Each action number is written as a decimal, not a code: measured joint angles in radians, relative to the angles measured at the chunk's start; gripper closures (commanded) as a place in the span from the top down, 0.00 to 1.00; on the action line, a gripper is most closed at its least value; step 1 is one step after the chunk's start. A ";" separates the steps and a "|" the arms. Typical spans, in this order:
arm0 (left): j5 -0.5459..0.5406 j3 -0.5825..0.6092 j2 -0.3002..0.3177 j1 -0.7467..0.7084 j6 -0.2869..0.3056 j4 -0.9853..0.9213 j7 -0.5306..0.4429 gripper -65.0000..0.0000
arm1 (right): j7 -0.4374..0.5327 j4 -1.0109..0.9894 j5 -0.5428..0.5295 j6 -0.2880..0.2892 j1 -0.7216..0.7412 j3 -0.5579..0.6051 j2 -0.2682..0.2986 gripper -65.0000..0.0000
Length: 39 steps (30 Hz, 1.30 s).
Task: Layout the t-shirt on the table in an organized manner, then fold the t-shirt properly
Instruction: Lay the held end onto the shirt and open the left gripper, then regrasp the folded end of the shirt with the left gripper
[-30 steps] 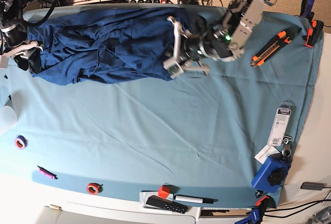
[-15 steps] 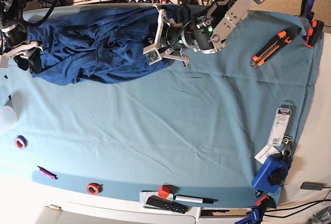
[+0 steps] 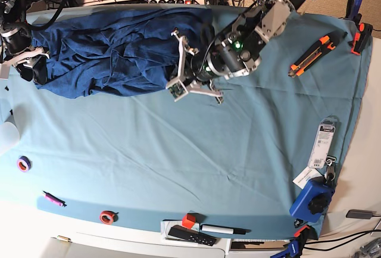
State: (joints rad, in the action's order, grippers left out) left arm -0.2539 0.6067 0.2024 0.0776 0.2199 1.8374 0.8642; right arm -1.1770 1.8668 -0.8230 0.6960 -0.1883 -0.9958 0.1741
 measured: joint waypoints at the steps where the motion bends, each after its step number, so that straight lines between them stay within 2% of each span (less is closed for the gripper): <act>1: 0.004 0.000 0.000 0.004 0.000 0.000 0.014 0.00 | 0.000 0.000 0.000 0.000 0.000 0.000 0.000 0.47; 5: 0.022 -0.002 0.010 0.021 0.000 0.000 0.122 0.00 | 0.000 0.000 0.000 0.000 0.000 0.000 0.000 0.47; 9: 0.015 -0.033 0.063 0.020 0.009 0.000 0.124 0.00 | 0.000 0.000 0.000 0.000 0.000 0.000 0.000 0.47; 12: 0.000 -0.099 0.102 0.020 0.009 0.000 0.119 0.29 | 0.000 0.000 0.000 0.000 0.000 0.000 0.000 0.47; 13: -0.032 -0.127 0.114 0.020 0.017 0.000 0.116 0.36 | 0.000 0.000 0.000 0.000 0.000 0.000 0.000 0.47; 14: -0.087 -0.155 0.128 0.020 0.042 0.000 0.121 0.38 | 0.000 0.000 0.000 0.000 0.000 0.000 0.000 0.47; 16: -0.216 -0.204 0.148 0.016 0.072 0.000 0.143 0.38 | 0.000 0.000 0.000 0.000 0.000 0.000 0.000 0.47; 18: -0.340 -0.260 0.154 0.002 0.139 0.002 0.185 0.38 | 0.000 0.000 0.000 0.000 0.000 0.000 0.000 0.47; 21: -0.482 -0.322 0.151 -0.040 0.208 0.002 0.211 0.38 | 0.000 0.000 0.000 0.000 0.000 0.000 0.000 0.47; 25: -0.536 -0.359 0.139 -0.096 0.245 0.002 0.220 0.49 | 0.000 0.000 0.000 0.000 0.000 0.000 0.000 0.47; 28: -0.526 -0.359 0.128 -0.121 0.246 0.002 0.206 0.50 | 0.000 0.000 0.000 0.000 0.000 0.000 0.000 0.47; 35: -0.514 -0.359 0.049 -0.122 0.245 -0.019 0.190 0.50 | 0.000 0.000 0.000 0.000 0.000 0.000 0.000 0.47; 39: -0.489 -0.354 0.025 -0.122 0.245 -0.045 0.190 0.50 | 0.000 0.000 0.000 0.000 0.000 0.000 0.000 0.47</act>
State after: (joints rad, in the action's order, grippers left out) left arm -0.7425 0.2523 0.2276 -0.0444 0.4652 1.7924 1.0542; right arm -1.1770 1.8668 -0.8230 0.6960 -0.1886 -0.9958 0.1741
